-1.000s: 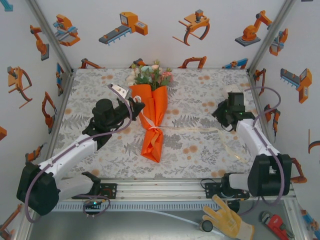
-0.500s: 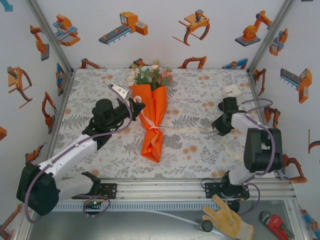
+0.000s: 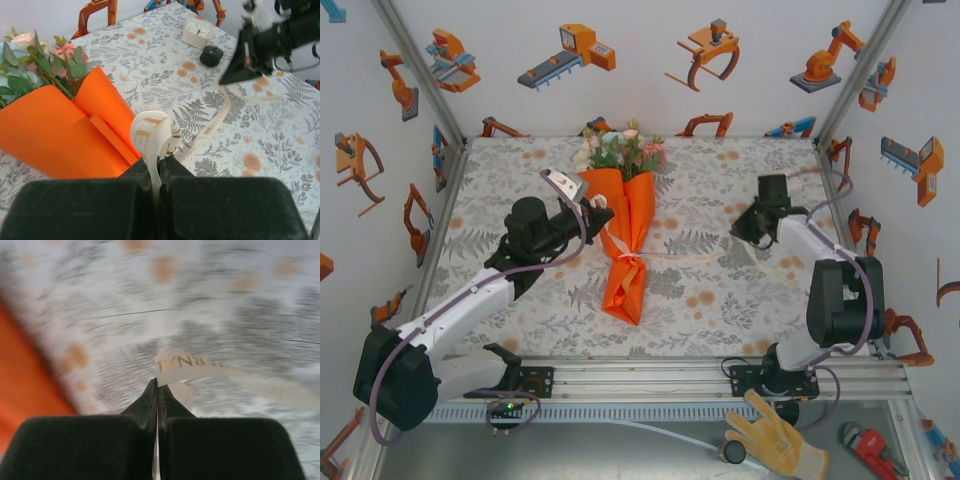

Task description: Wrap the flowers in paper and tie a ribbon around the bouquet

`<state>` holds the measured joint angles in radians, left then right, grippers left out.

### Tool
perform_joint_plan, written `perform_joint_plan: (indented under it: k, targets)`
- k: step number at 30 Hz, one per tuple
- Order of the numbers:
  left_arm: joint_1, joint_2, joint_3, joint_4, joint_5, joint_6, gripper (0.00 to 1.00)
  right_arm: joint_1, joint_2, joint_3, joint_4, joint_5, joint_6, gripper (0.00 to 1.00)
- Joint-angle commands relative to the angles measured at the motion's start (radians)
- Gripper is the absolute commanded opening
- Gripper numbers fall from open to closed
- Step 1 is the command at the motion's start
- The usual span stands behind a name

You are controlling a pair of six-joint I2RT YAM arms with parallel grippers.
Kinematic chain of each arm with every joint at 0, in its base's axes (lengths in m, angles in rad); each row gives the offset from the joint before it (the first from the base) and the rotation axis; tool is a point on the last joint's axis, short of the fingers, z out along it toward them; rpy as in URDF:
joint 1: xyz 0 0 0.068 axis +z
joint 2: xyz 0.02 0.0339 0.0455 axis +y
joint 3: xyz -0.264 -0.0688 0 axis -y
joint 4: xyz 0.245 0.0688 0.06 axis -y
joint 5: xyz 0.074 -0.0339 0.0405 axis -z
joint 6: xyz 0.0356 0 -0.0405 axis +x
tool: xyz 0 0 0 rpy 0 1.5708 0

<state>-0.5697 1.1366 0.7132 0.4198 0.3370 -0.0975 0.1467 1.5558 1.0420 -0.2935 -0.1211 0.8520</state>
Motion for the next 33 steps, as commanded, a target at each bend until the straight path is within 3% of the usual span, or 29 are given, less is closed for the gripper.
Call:
perform_joint_plan:
  k: [1, 6, 9, 11, 13, 16, 19, 21, 24, 26, 28, 33]
  targets:
    - [-0.002, 0.011, 0.031, 0.008, 0.042, 0.029, 0.0, 0.195, 0.011, 0.237, -0.007, -0.141, -0.065, 0.0]
    - [-0.008, 0.0, 0.003, 0.043, 0.099, 0.042, 0.0, 0.423, 0.3, 0.575, 0.03, -0.26, 0.032, 0.0]
    - [-0.011, -0.018, -0.021, 0.053, 0.089, 0.045, 0.0, 0.545, 0.551, 0.909, -0.083, -0.356, 0.042, 0.0]
    - [-0.01, -0.023, -0.031, 0.048, 0.057, 0.05, 0.0, 0.605, 0.667, 1.132, -0.238, -0.38, -0.017, 0.14]
    - [-0.011, -0.024, -0.031, 0.03, 0.027, 0.061, 0.0, 0.628, 0.681, 1.241, -0.379, -0.282, -0.095, 0.38]
    - [-0.012, -0.016, -0.027, 0.021, 0.01, 0.068, 0.0, 0.586, 0.523, 1.061, -0.332, -0.153, -0.136, 0.51]
    - [-0.011, 0.0, -0.022, 0.031, -0.002, 0.066, 0.0, 0.497, 0.295, 0.751, -0.16, -0.139, -0.091, 0.6]
    - [-0.01, 0.019, -0.012, 0.036, -0.05, 0.045, 0.0, 0.447, 0.132, 0.548, -0.04, -0.115, -0.077, 0.6]
    - [0.009, 0.081, 0.076, -0.074, -0.096, 0.0, 0.0, 0.442, -0.141, 0.234, 0.155, 0.033, -0.137, 0.57]
    - [0.025, 0.144, 0.155, -0.165, -0.124, -0.033, 0.0, 0.512, -0.272, 0.064, 0.296, 0.131, -0.246, 0.53]
    - [0.052, 0.217, 0.22, -0.206, -0.115, -0.071, 0.0, 0.647, -0.329, -0.068, 0.419, 0.236, -0.408, 0.5]
    - [0.102, 0.37, 0.356, -0.281, -0.041, -0.114, 0.0, 0.88, -0.174, -0.074, 0.485, 0.206, -0.781, 0.48]
